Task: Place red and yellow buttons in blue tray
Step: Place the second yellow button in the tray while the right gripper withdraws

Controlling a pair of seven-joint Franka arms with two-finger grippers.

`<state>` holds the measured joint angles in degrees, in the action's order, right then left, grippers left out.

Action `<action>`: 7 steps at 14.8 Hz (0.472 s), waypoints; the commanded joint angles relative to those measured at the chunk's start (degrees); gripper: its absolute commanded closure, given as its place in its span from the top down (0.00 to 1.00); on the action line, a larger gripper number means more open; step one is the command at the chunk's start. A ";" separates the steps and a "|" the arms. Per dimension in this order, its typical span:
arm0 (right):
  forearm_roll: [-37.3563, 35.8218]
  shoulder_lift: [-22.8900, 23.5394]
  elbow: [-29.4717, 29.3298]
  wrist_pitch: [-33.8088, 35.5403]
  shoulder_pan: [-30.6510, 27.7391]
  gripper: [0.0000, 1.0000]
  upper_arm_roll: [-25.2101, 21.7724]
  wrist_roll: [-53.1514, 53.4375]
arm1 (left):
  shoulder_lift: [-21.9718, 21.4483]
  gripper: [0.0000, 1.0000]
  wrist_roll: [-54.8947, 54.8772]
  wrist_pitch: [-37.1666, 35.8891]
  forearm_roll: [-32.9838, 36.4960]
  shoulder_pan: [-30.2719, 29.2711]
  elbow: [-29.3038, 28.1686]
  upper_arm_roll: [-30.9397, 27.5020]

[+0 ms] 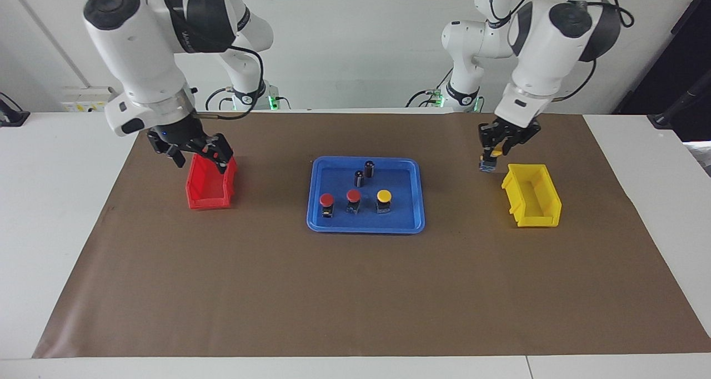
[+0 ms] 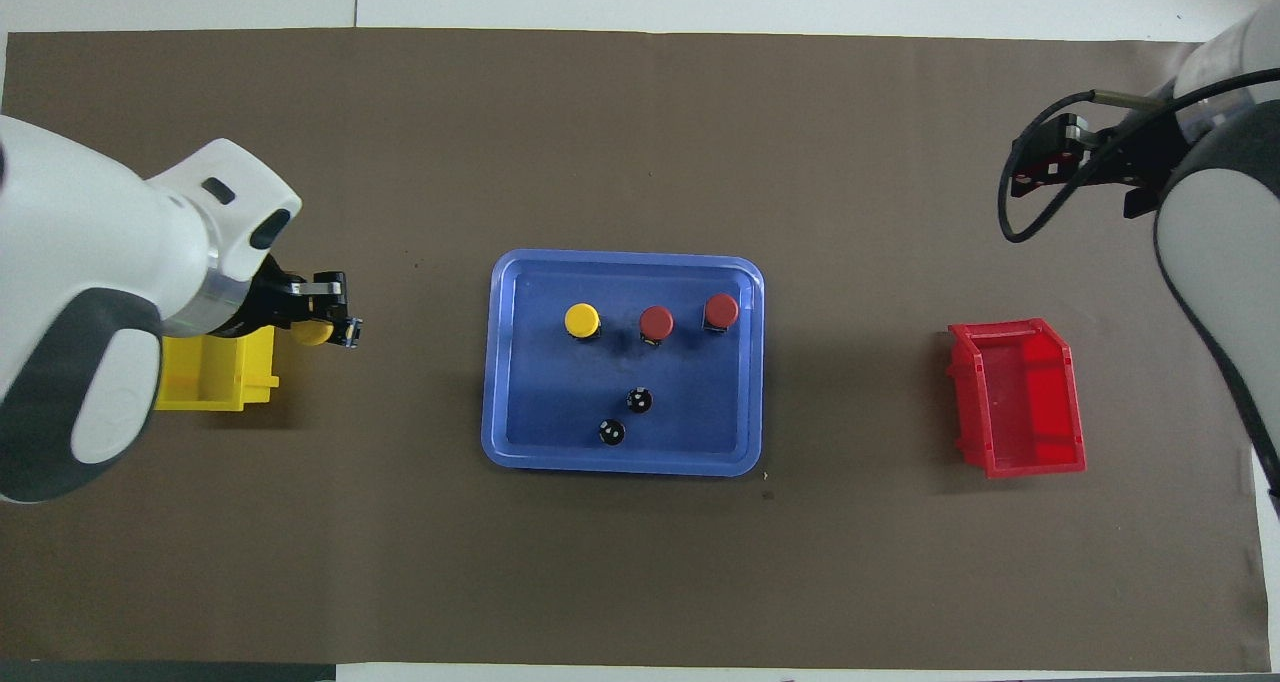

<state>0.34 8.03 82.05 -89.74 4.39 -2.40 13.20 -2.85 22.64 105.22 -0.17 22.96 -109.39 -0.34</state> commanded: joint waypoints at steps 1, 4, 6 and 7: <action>-0.52 -2.48 0.30 2.64 -4.81 1.00 0.90 -6.76 | 4.24 0.01 7.13 6.63 -0.88 6.19 -1.00 -1.07; -0.69 -5.30 2.57 3.43 -8.86 1.00 0.90 -12.66 | 9.34 0.01 10.59 13.77 -1.50 8.85 -1.17 -1.07; -0.60 -7.31 5.74 2.38 -9.49 1.00 0.90 -13.55 | 10.93 0.01 10.67 15.70 -1.59 9.03 -1.53 -0.98; -0.60 -7.76 6.45 2.03 -9.14 1.00 0.82 -13.55 | 11.81 0.01 10.85 16.67 -1.67 9.82 -1.53 -1.07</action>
<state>0.33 3.00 84.08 -86.33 -4.56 -2.41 0.52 8.20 33.12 119.77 -0.78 31.50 -110.56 -0.32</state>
